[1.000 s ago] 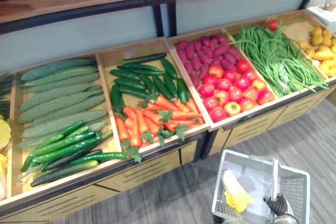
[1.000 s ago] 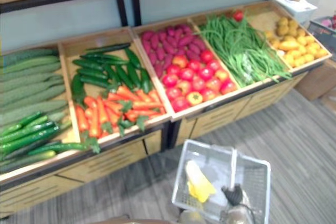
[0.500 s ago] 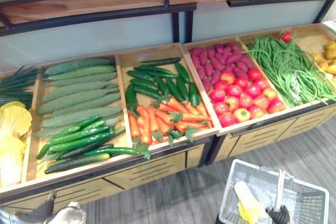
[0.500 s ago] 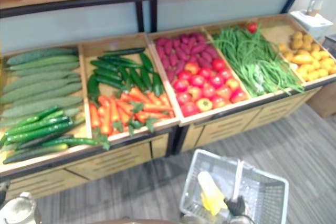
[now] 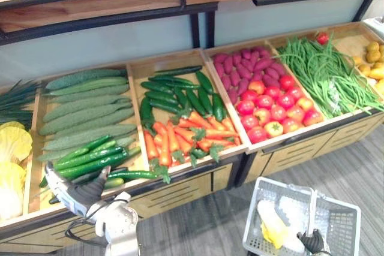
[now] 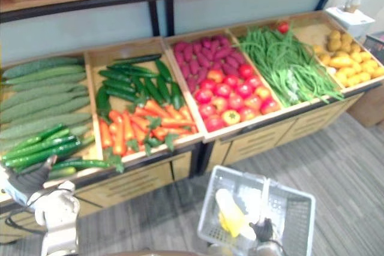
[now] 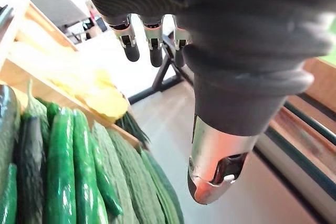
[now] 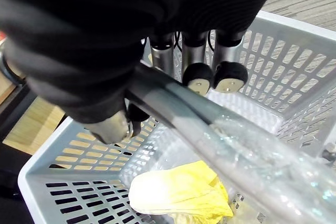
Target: Pick vegetable in the basket
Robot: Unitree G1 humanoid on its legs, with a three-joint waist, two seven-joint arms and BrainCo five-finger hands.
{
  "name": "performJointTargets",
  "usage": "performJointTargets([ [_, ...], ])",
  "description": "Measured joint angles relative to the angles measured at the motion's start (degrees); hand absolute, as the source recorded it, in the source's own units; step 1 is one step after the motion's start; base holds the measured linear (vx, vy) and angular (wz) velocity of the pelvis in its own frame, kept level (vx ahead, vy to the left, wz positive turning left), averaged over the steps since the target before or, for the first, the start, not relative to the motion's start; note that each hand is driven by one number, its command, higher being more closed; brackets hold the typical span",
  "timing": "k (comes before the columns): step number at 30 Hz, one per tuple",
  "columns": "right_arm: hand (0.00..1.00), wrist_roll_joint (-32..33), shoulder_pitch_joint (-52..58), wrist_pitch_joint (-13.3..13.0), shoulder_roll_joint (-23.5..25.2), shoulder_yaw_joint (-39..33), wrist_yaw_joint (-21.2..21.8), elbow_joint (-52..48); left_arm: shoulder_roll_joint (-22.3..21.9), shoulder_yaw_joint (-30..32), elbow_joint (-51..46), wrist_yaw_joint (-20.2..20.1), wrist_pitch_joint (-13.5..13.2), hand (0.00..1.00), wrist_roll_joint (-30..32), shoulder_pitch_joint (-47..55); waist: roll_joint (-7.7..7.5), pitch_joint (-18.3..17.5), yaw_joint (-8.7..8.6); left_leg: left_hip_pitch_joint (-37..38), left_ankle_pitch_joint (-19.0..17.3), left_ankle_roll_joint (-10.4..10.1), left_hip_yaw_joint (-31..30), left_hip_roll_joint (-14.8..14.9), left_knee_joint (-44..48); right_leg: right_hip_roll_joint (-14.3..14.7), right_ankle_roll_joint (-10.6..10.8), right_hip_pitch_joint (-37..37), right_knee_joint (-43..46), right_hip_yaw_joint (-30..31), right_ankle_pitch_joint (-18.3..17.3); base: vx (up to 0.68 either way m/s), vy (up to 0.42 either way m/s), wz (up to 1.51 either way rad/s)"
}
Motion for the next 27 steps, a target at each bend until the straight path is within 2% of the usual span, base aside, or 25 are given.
performJointTargets([
  [3,1.00,-0.2,-0.3,0.0,0.0,0.8,0.0,-0.6,0.0,-2.1,0.0,-1.0,0.0,0.00,0.0,0.1,0.07,-0.1,-0.89,0.5,-0.4,0.1,1.2,-0.1,0.2,0.0,0.2,-0.1,0.0,1.1,0.1,0.00,0.020,-0.20],
  [10,1.00,-0.5,-0.6,0.1,0.0,1.6,0.0,-1.8,0.1,-3.8,2.9,-2.5,0.2,0.00,0.0,-1.7,0.28,-0.2,-1.18,0.7,-1.3,0.2,4.8,-0.1,0.7,0.1,0.3,-2.0,-0.1,4.4,0.4,0.00,0.019,-0.24],
  [13,1.00,-0.7,-0.6,0.3,0.0,2.0,0.0,-2.3,0.2,-3.8,5.7,-2.7,1.0,0.00,-0.2,-3.0,0.29,-0.2,-1.31,1.2,-1.7,0.1,5.7,0.0,0.7,0.3,0.3,-2.1,-0.1,5.1,0.4,0.01,0.013,-0.15],
  [18,1.00,-2.2,-0.5,0.4,0.0,2.9,0.1,-4.3,0.5,-2.3,13.1,-2.8,2.3,0.00,-3.3,-4.9,0.31,-0.2,-2.40,1.4,-2.3,0.0,7.3,0.3,0.7,0.8,0.4,-2.7,-0.3,6.6,0.5,0.01,0.004,-0.15],
  [27,1.00,-2.2,-0.5,0.5,0.0,3.1,0.1,-6.4,2.1,0.0,21.0,-2.5,3.2,0.00,-7.6,-9.4,0.83,0.3,-2.70,1.3,-3.4,-0.4,10.0,1.4,0.7,2.0,0.4,-4.7,0.0,8.9,0.5,0.04,0.001,-0.16],
])
